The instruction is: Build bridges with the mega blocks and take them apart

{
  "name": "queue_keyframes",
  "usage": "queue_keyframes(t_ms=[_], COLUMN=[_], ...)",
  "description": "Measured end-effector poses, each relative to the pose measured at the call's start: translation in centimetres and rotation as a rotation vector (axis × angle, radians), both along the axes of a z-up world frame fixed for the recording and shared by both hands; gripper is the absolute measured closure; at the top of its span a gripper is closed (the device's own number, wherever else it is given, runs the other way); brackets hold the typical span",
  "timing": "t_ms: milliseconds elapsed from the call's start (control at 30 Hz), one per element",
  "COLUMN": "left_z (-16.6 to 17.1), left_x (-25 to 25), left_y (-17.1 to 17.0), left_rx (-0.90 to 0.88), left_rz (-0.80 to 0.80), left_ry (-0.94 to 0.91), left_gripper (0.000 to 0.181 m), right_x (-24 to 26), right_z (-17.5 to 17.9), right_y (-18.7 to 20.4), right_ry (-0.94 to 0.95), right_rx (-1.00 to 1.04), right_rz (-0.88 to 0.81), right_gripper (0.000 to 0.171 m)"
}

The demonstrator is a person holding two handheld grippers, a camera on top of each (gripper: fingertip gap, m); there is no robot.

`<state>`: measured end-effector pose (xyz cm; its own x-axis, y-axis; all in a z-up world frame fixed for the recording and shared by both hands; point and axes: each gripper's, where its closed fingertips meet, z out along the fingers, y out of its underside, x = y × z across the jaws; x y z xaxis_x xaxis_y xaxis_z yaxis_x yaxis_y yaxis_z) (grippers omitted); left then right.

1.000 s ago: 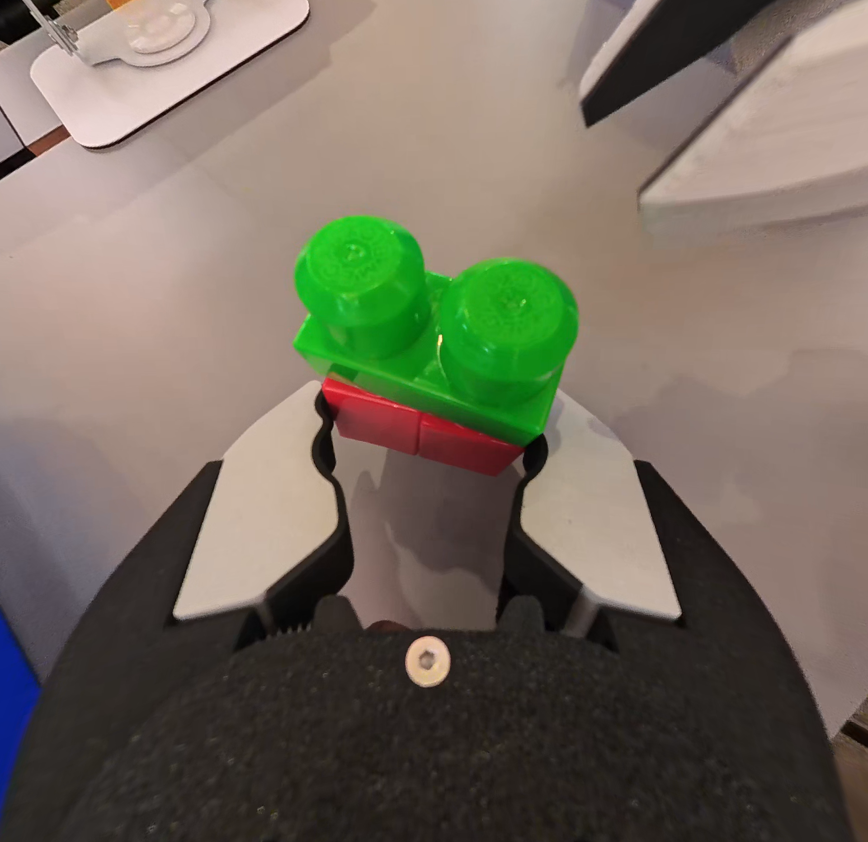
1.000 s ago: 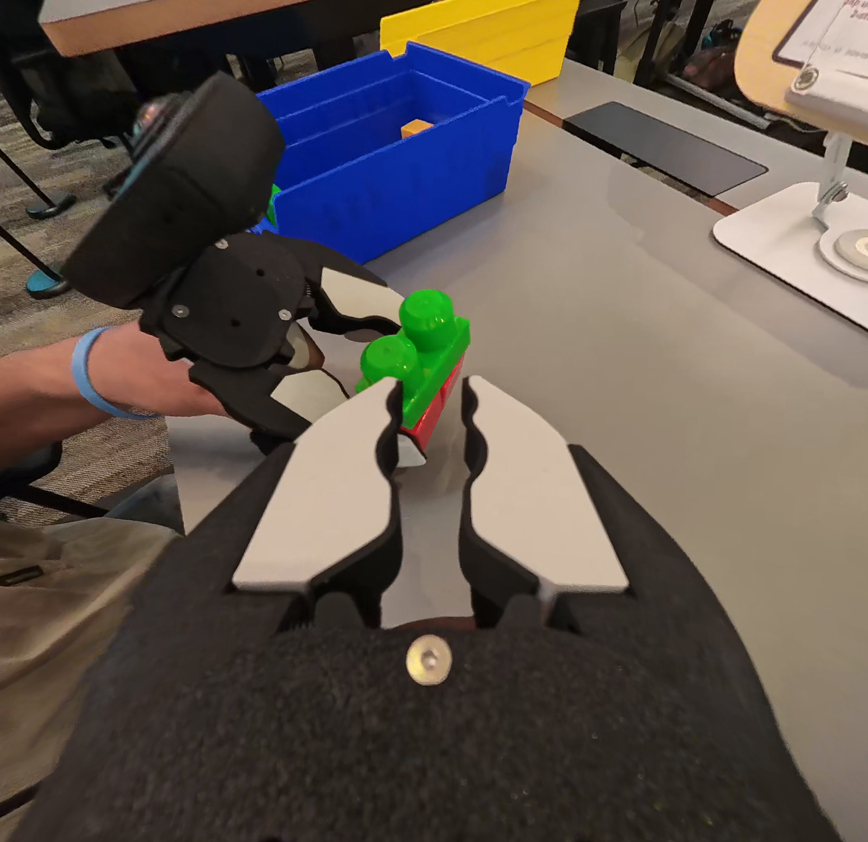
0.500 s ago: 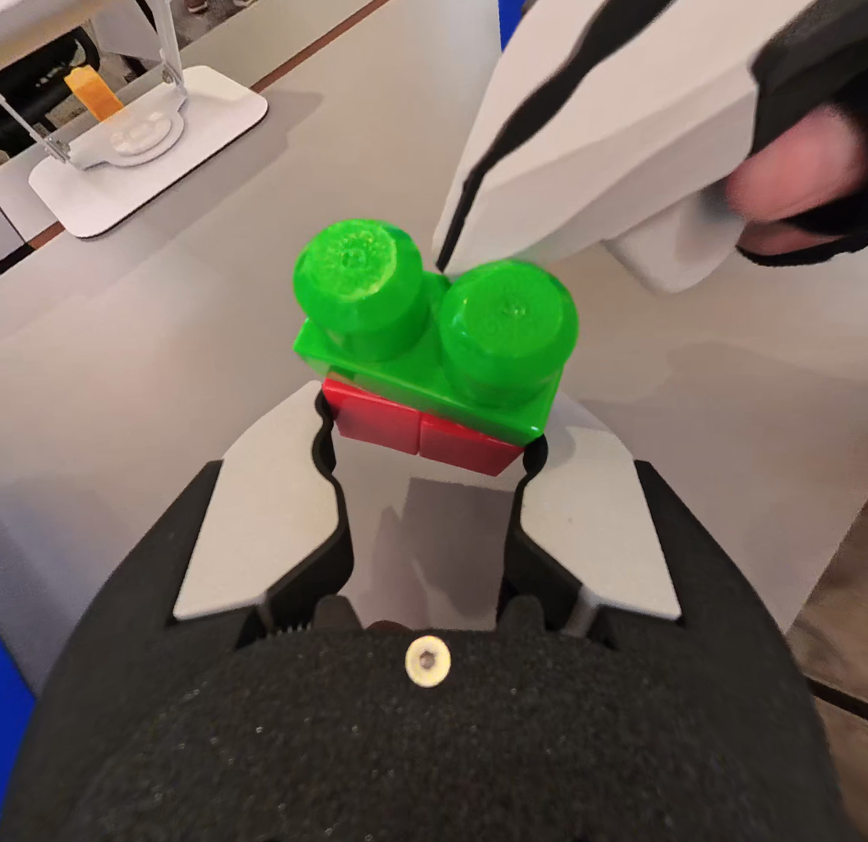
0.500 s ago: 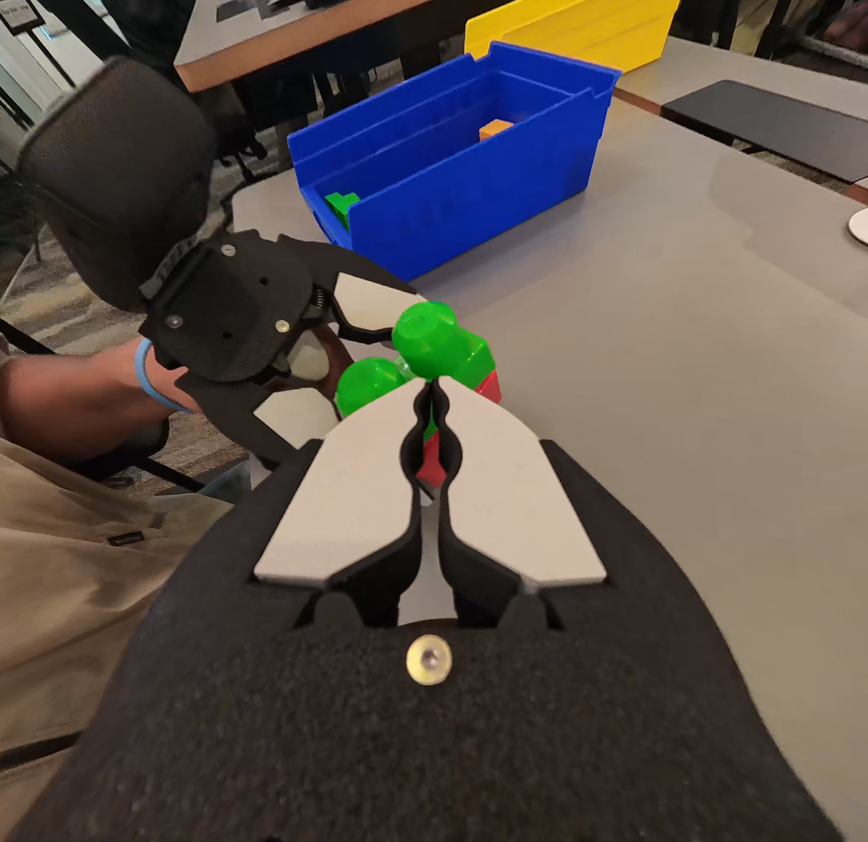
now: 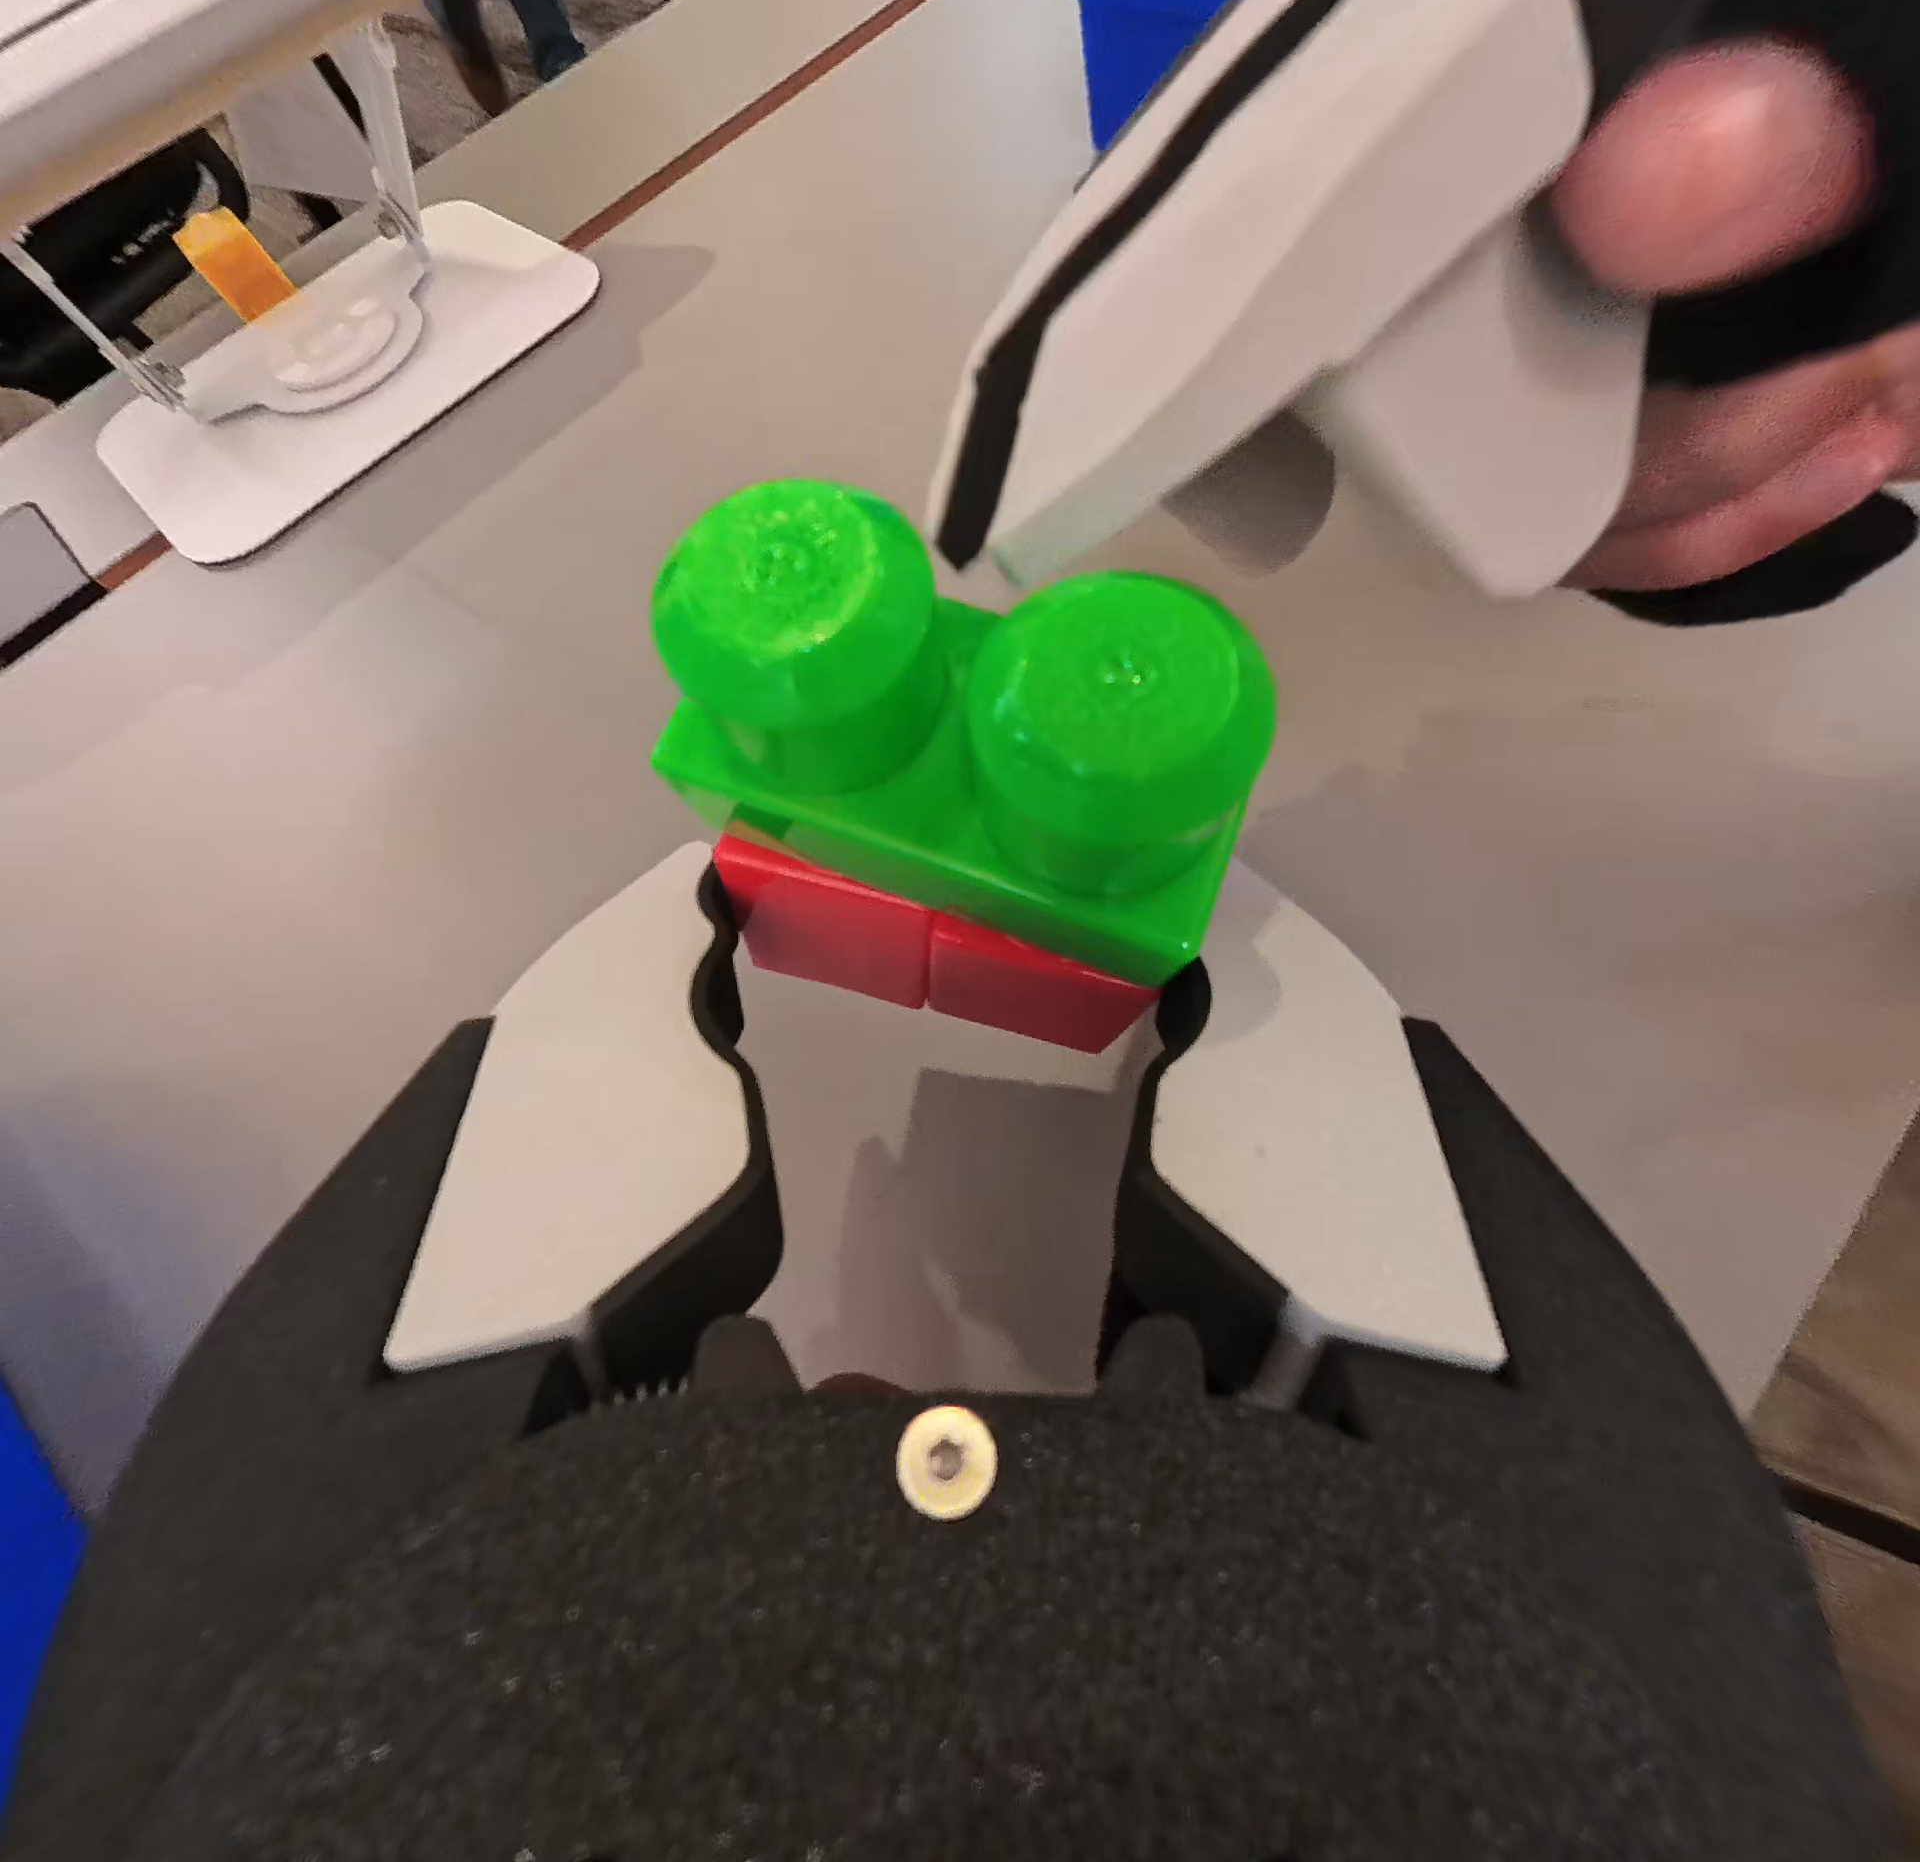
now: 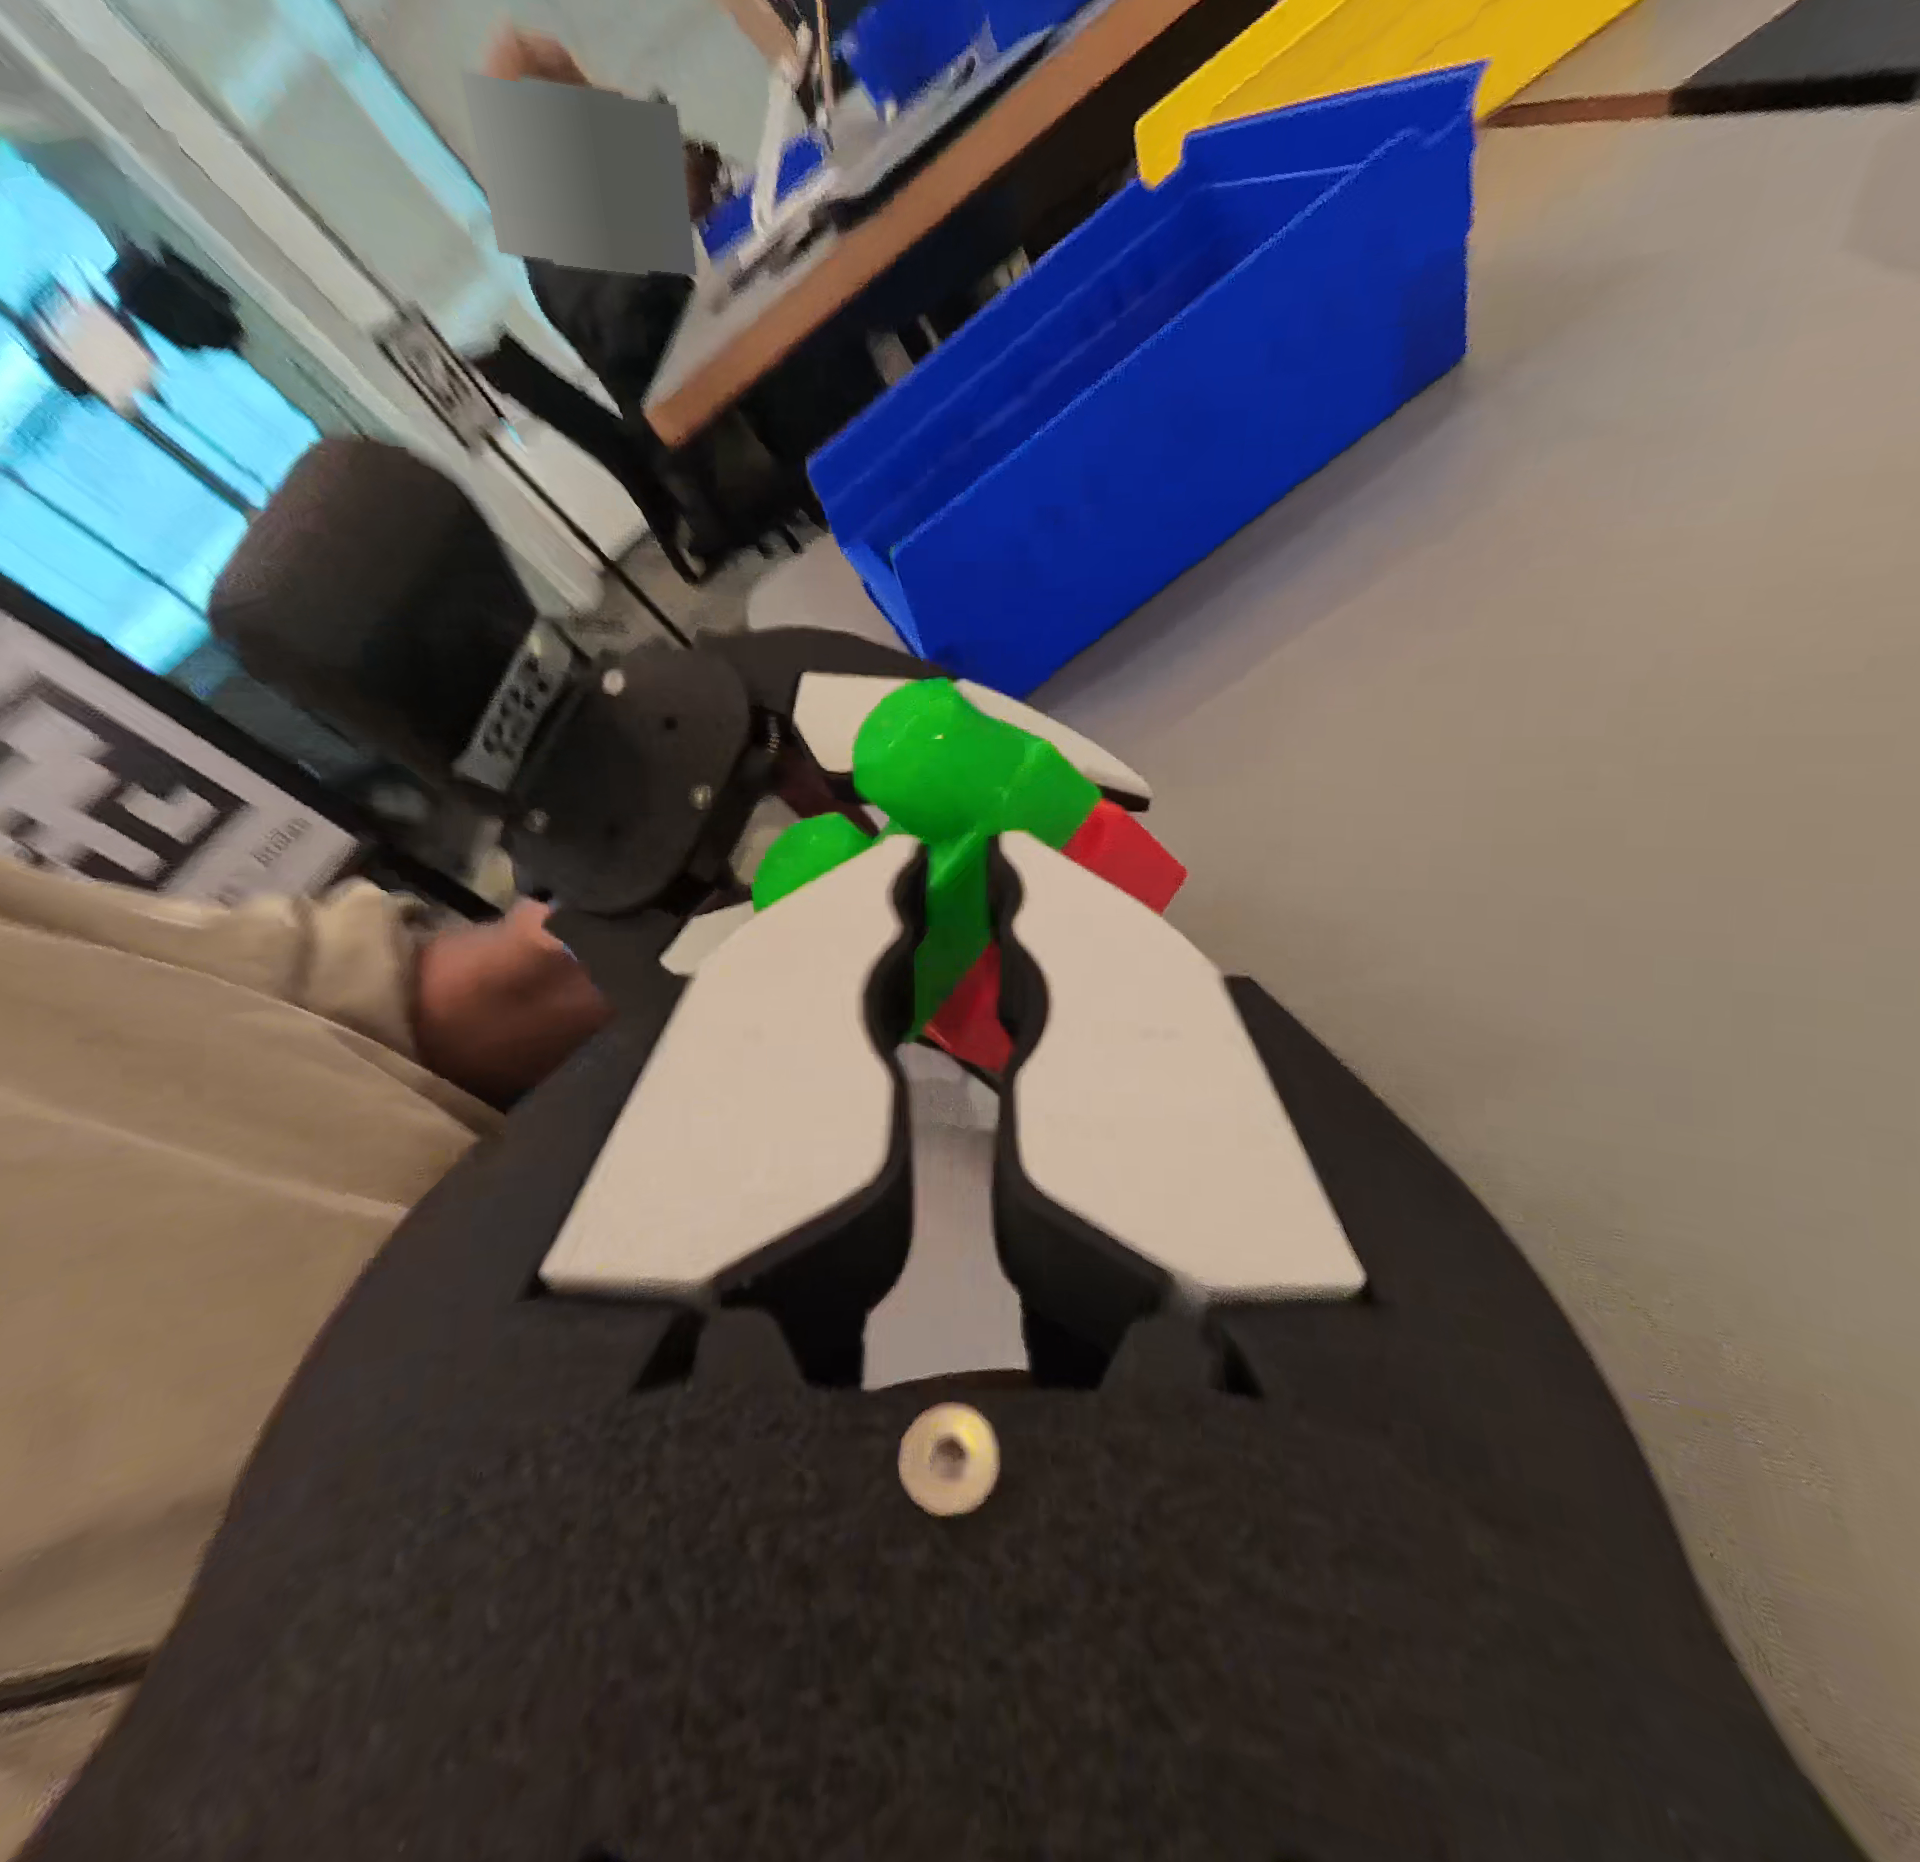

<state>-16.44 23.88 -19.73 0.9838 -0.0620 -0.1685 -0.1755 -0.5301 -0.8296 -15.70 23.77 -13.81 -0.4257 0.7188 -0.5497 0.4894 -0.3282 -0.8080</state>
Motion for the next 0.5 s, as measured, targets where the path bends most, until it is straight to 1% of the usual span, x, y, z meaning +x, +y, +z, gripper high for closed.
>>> queue_keyframes(t_ms=[67,100,167,200,233,300,367,500], left_z=[0.3,0.4,0.8,1.0,1.2,1.6,1.8,1.9], left_x=[0.0,0.2,0.7,1.0,1.2,1.1,1.3,1.4], left_y=[-0.1,-0.1,-0.2,-0.2,-0.2,-0.2,-0.2,-0.2], left_rx=[0.006,0.011,0.015,0.027,0.031,0.035,0.034,0.029], left_rz=[-0.011,-0.017,-0.042,-0.058,-0.07,-0.073,-0.088,-0.1], left_ry=[0.049,0.061,0.052,0.041,0.035,0.05,0.067,0.101], left_gripper=[0.103,0.103,0.103,0.103,0.103,0.103,0.103,0.104], right_x=[0.1,0.1,0.3,0.5,0.7,1.0,0.9,0.6], right_z=[-0.1,-0.3,-0.5,-0.6,-0.6,-0.8,-1.0,-1.4], right_y=[0.7,0.8,0.9,0.5,-0.1,-0.9,-1.2,-1.1], right_ry=[-0.045,-0.07,-0.091,-0.106,-0.127,-0.16,-0.182,-0.198], right_rx=[-0.153,-0.216,-0.3,-0.336,-0.379,-0.445,-0.495,-0.581], right_rz=[0.0,0.01,0.038,0.073,0.115,0.173,0.191,0.21], right_gripper=[0.133,0.127,0.124,0.119,0.109,0.105,0.102,0.106])
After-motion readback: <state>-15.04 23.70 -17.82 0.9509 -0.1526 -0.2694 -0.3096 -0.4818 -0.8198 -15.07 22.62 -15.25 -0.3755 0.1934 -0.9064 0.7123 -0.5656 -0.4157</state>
